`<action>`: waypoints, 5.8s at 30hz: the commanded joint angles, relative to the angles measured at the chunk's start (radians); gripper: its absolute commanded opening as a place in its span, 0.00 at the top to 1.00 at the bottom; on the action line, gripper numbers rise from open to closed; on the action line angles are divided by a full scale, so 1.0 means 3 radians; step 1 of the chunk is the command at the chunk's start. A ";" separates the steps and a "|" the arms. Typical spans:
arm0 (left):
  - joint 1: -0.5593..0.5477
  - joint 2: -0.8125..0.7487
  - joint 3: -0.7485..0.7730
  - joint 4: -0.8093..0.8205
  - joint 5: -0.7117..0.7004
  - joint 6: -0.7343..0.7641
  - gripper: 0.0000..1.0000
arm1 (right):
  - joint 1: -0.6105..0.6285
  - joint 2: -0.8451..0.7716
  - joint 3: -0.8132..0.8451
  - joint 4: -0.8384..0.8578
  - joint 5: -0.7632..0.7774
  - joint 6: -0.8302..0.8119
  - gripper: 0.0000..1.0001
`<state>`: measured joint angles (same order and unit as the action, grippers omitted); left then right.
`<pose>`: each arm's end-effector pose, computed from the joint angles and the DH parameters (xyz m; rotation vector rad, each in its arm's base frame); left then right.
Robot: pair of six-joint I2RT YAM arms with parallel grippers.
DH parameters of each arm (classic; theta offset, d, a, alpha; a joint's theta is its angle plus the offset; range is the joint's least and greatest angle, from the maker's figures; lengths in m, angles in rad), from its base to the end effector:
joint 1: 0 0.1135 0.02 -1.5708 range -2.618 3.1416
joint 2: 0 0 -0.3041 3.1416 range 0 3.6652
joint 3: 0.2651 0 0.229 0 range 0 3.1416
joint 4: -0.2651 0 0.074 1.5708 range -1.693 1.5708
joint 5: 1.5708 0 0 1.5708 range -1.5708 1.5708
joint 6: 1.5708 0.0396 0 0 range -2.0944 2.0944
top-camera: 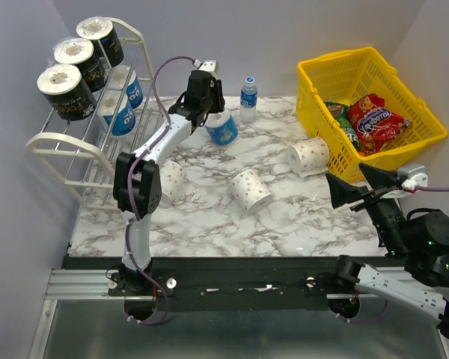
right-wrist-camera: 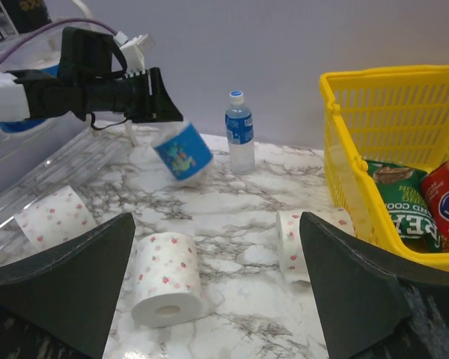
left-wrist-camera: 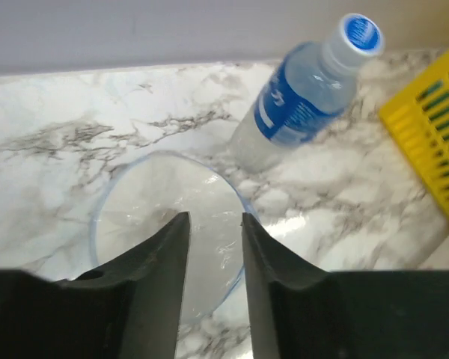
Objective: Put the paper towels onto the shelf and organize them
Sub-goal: Adjust the paper towel at the center of the board, then pick up the paper towel from the center of the board, then place the paper towel on the shelf.
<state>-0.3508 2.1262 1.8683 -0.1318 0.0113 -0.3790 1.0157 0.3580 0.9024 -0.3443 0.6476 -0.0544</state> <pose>0.4829 -0.1772 0.3304 -0.0205 1.9927 -0.4872 0.0185 -0.0155 0.4068 -0.2060 1.4058 0.3522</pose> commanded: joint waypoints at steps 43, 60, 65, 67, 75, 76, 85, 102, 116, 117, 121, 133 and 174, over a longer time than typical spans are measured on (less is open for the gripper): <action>-0.0937 -0.0006 0.0077 -0.1074 0.0106 0.2138 0.25 | 0.0020 -0.0355 0.0525 -0.1148 0.0137 0.0739 0.00; -0.0932 0.0322 0.0159 -0.1064 -0.0395 0.1964 0.38 | 0.0020 -0.0339 0.0428 -0.1020 0.0229 0.0611 0.00; -0.0937 -0.0005 -0.0127 -0.0824 -0.0513 0.1969 0.22 | 0.0020 -0.0340 0.0398 -0.0995 0.0209 0.0621 0.00; -0.0937 -0.0036 -0.0036 -0.0915 -0.0549 0.1979 0.21 | 0.0020 -0.0334 0.0382 -0.0975 0.0199 0.0626 0.00; -0.0937 0.0107 0.0133 -0.1069 -0.0605 0.1984 0.24 | 0.0025 -0.0319 0.0403 -0.0949 0.0173 0.0631 0.00; -0.0937 0.0148 0.0123 -0.1089 -0.0615 0.1949 0.26 | 0.0020 -0.0324 0.0408 -0.0954 0.0168 0.0631 0.00; -0.0937 0.0153 -0.0066 -0.0992 -0.0850 0.1887 0.33 | 0.0020 -0.0365 0.0454 -0.0985 0.0158 0.0636 0.00; -0.0937 0.0097 -0.0321 -0.1008 -0.0978 0.1810 0.42 | 0.0020 -0.0324 0.0500 -0.0979 0.0102 0.0662 0.00; -0.0932 0.0092 -0.0311 -0.1044 -0.1086 0.1811 0.41 | 0.0025 -0.0329 0.0479 -0.0974 0.0086 0.0693 0.00; -0.0932 0.0082 -0.0312 -0.1049 -0.1157 0.1795 0.45 | 0.0025 -0.0329 0.0479 -0.0969 0.0091 0.0693 0.00; -0.0943 0.0031 -0.0169 -0.1339 -0.1443 0.1673 0.59 | 0.0020 -0.0340 0.0479 -0.0969 0.0102 0.0682 0.00; -0.1096 -0.0899 -0.0291 -0.2035 -0.2287 0.1442 0.64 | 0.0020 -0.0304 0.0535 -0.0954 0.0117 0.0636 0.00; -0.0554 -0.2434 -0.1375 -0.2629 -0.3090 0.1493 0.60 | 0.0020 -0.0411 0.0198 -0.0765 0.0137 0.0688 0.00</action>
<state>-0.5388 1.4319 1.4708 -0.9226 -0.8894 0.0483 1.0157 0.2638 0.9878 -0.6147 0.6788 0.1825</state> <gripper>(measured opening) 0.534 0.998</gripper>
